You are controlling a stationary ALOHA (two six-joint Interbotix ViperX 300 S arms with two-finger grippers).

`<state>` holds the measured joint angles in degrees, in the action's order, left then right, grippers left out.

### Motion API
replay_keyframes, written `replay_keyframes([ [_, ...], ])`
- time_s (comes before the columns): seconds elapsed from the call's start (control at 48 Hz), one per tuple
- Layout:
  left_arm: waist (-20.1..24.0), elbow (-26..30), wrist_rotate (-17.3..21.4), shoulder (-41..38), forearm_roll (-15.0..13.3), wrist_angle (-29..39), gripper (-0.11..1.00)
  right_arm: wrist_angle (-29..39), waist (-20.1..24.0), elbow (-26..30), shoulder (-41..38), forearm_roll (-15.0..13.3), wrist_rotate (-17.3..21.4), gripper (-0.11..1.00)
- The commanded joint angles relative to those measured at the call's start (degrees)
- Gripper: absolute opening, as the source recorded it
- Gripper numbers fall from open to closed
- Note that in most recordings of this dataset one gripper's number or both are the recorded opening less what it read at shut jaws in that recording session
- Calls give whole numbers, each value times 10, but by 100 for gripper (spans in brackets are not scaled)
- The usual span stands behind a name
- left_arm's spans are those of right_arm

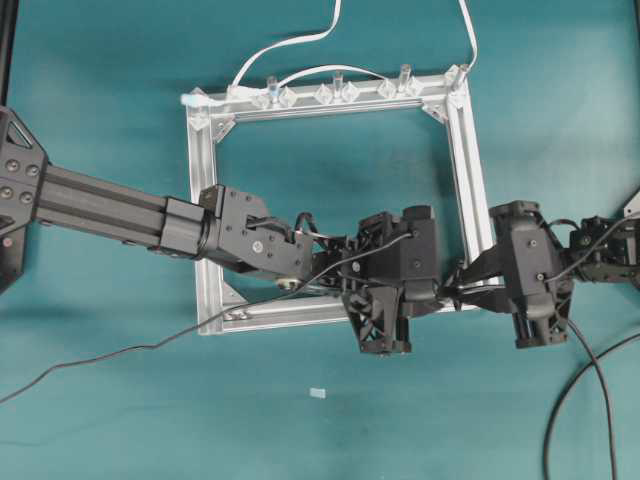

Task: Insert the wire through the string loop located on the right side.
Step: 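Open the right gripper and pull it back to the right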

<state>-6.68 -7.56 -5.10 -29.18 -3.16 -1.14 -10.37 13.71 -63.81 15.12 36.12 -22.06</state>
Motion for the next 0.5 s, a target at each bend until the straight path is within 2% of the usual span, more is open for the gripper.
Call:
replay_keyframes([
  [0.0,-5,14,-5,26,2,-2,18,-1,-2,7,4,-1,1,17],
  [0.291,-6,13,-5,28,2,4,18,18,-2,11,8,-1,6,17],
  [0.479,-5,13,-5,31,2,11,18,26,-2,11,9,-1,23,17],
])
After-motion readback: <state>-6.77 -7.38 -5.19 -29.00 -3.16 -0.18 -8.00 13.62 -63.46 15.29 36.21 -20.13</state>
